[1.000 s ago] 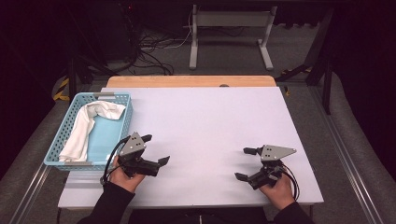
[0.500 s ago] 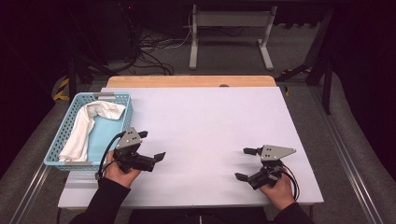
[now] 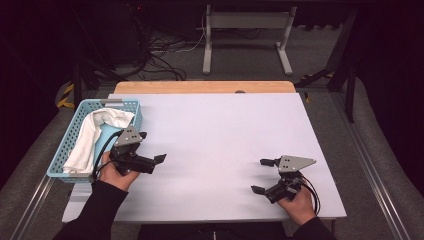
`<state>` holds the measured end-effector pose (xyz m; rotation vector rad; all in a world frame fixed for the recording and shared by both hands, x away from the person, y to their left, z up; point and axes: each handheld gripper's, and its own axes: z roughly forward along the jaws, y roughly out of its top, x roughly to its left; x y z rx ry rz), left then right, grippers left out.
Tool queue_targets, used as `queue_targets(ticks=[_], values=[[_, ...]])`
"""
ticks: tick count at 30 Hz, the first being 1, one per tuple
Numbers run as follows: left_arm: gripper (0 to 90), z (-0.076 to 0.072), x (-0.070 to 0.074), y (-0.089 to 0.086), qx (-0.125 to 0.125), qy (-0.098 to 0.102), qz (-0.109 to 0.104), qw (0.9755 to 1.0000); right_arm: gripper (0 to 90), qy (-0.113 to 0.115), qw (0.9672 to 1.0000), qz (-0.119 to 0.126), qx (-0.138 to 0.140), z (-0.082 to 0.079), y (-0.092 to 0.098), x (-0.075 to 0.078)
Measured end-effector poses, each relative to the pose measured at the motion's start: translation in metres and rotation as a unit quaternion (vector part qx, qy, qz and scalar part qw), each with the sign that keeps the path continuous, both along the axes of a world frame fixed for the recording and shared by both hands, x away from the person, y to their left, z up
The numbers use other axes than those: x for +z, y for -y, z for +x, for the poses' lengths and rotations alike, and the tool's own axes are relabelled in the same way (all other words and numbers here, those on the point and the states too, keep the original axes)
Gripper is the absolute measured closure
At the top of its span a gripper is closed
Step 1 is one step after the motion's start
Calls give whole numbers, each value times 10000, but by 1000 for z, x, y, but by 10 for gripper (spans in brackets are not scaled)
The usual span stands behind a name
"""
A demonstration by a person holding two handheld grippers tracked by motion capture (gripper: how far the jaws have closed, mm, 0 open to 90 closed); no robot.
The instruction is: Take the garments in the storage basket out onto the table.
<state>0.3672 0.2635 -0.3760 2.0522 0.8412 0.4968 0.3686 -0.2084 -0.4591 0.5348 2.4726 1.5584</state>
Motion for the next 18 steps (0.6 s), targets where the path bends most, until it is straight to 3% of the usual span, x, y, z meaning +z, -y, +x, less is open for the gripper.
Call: queue_targets(ticks=[18], values=[[18,23,22,-17,224,-102,225,9994,5,-54,10000,25,12,1,1,0]])
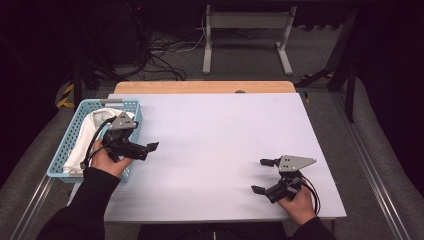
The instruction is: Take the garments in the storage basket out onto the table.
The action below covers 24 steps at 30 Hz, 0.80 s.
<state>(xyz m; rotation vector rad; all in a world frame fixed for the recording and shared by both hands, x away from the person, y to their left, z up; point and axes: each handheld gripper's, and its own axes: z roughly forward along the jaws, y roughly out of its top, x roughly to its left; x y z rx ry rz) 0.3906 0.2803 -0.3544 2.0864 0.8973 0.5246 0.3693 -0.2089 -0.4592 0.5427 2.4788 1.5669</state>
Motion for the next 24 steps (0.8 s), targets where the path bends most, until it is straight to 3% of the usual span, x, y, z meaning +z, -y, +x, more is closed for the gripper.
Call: queue_targets(ticks=[24], values=[[1,29,14,-32,526,-20,256,9983,5,-16,10000,20,13,0,1,0]])
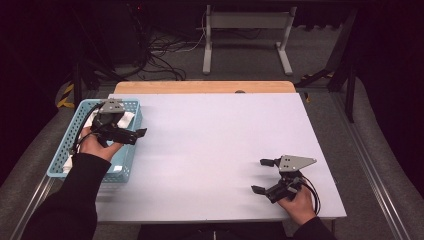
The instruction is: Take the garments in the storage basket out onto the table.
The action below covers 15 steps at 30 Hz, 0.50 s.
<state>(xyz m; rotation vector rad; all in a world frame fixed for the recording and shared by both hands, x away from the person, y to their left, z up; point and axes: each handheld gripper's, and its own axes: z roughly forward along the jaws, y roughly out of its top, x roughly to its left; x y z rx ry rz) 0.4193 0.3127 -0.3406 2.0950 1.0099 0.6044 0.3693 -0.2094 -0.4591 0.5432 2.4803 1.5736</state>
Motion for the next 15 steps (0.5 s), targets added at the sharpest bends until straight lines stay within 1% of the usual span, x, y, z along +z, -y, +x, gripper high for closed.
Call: queue_targets(ticks=[1,2,3,5,6,7,9,11,12,13,15], values=[[1,1,1,-2,-4,26,-63,10000,5,0,10000,-2,-1,0,0,0],[1,1,1,-4,1,49,-73,10000,5,-2,10000,-4,-2,0,0,0],[1,2,3,-8,72,101,-70,9999,5,-2,10000,-3,-2,0,0,0],[2,3,4,-12,83,110,-129,9998,5,0,10000,-4,1,0,0,0],[2,3,4,-15,82,98,-120,9998,5,0,10000,-3,-3,0,0,0],[2,4,3,-16,147,78,-155,9997,5,5,10000,-6,0,0,0,0],[3,6,3,-21,162,52,-56,9998,5,6,10000,-5,-1,0,0,0],[6,7,2,-24,185,30,-10,9998,5,4,10000,-7,-5,0,0,0],[5,7,1,-26,230,1,-41,9997,5,3,10000,-6,-5,0,0,0],[6,7,2,-27,235,-10,23,9997,5,3,10000,-4,-4,0,0,0],[5,9,0,-31,327,-42,62,9994,5,6,10000,-19,9,0,-1,0]])
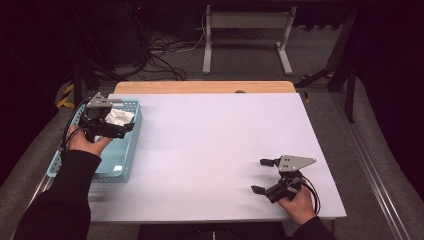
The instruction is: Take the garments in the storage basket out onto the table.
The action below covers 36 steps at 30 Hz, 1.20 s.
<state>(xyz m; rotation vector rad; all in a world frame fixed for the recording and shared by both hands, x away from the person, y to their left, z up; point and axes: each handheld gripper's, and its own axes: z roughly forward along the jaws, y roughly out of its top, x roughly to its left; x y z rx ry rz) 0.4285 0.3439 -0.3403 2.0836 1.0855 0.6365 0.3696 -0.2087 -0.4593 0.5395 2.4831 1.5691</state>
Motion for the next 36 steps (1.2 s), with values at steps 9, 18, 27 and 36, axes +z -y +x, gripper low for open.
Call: queue_targets(ticks=[9,18,27,36], values=[[4,7,-3,-17,470,-251,16,9986,5,9,10000,-3,8,0,0,0],[5,10,-7,-33,844,-340,68,9958,5,-4,10000,32,12,0,0,0],[12,15,-12,-48,1143,-418,97,9925,5,11,10000,21,52,0,-1,0],[15,21,-19,-59,1328,-539,125,9896,5,24,10000,12,45,-1,-1,0]])
